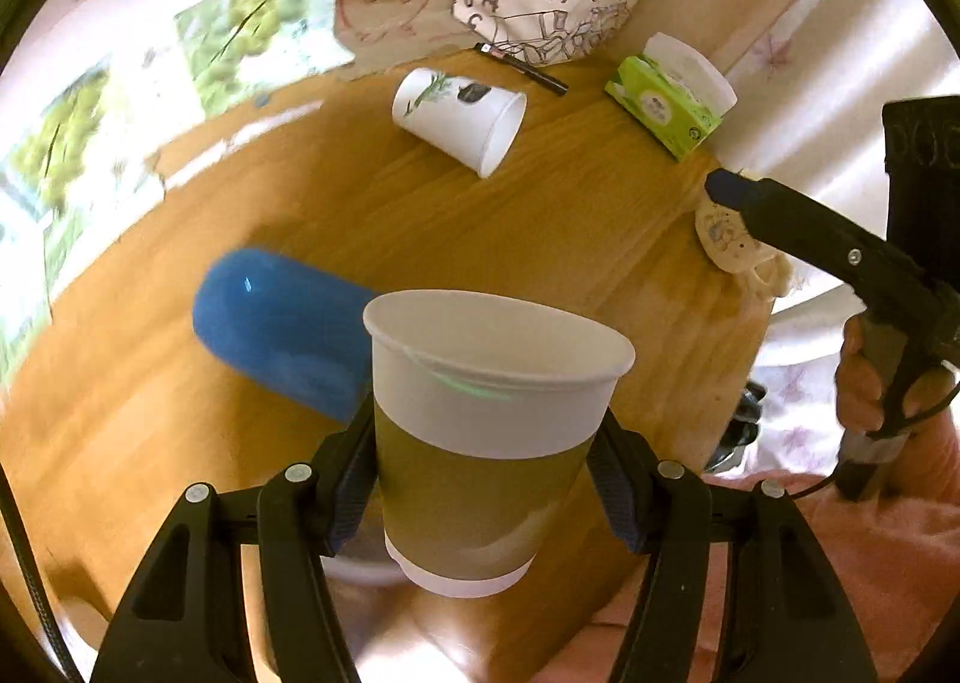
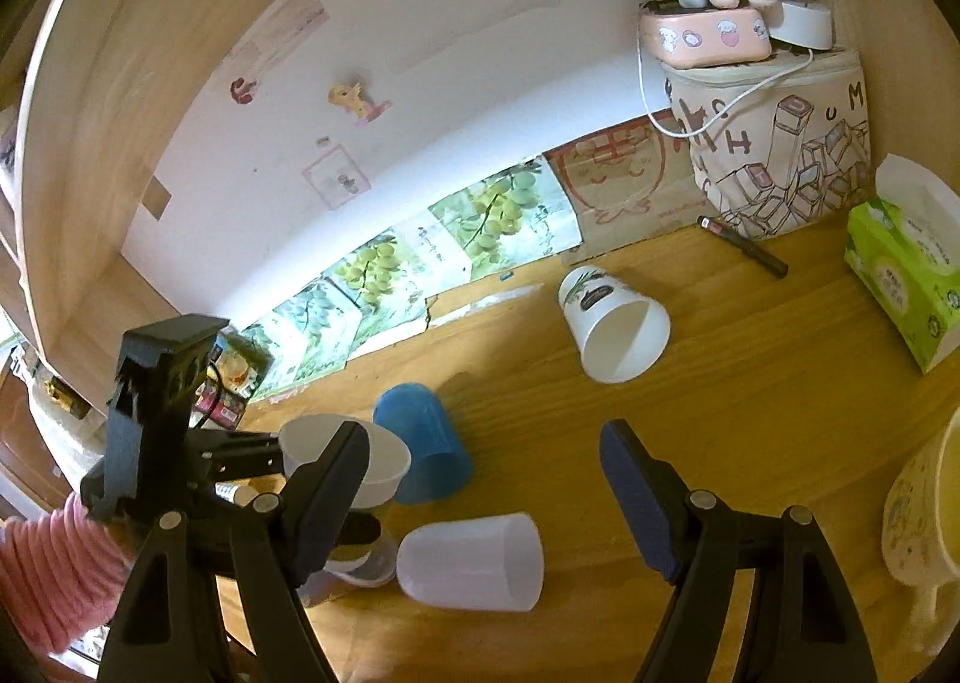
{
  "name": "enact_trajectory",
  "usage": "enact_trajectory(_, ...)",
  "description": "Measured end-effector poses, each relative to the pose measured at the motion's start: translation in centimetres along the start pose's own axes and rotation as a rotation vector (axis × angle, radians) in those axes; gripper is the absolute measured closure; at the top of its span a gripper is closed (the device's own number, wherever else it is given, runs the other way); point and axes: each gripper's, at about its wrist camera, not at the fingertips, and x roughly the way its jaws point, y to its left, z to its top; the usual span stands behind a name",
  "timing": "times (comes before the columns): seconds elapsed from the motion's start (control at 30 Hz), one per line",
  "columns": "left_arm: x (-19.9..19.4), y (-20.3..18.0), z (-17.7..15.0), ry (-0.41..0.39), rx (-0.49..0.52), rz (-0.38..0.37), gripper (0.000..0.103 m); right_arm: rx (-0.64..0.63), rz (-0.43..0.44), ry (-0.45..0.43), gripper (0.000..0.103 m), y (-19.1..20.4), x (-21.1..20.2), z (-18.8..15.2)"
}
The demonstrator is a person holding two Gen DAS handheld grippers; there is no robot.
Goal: Flip cup upright
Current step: 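Lift the brown-sleeved cup with the left tool and rotate it mouth up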
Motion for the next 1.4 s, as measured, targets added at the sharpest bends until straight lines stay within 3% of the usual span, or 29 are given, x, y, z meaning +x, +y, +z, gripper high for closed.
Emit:
enact_trajectory(0.4, -1.2, -0.7, -7.3, -0.037, -0.182, -0.031, 0.036, -0.001, 0.011, 0.069, 0.023, 2.8, -0.7, -4.1)
enact_trajectory(0.77, 0.3, -0.3, -12.9, -0.012, -0.35, -0.064, 0.036, -0.022, 0.019, 0.188, 0.023, 5.2, -0.5, -8.6)
enact_trajectory(1.03, 1.7, -0.1, -15.1, -0.006, -0.416, -0.06, 0.036, -0.025, 0.01, 0.255, 0.023, 6.1, -0.2, -10.7)
enact_trajectory(1.4, 3.3, 1.8, -15.3, 0.006, -0.507, -0.06, 0.035, 0.009, 0.026, 0.358, 0.023, 6.2, 2.0, -11.1)
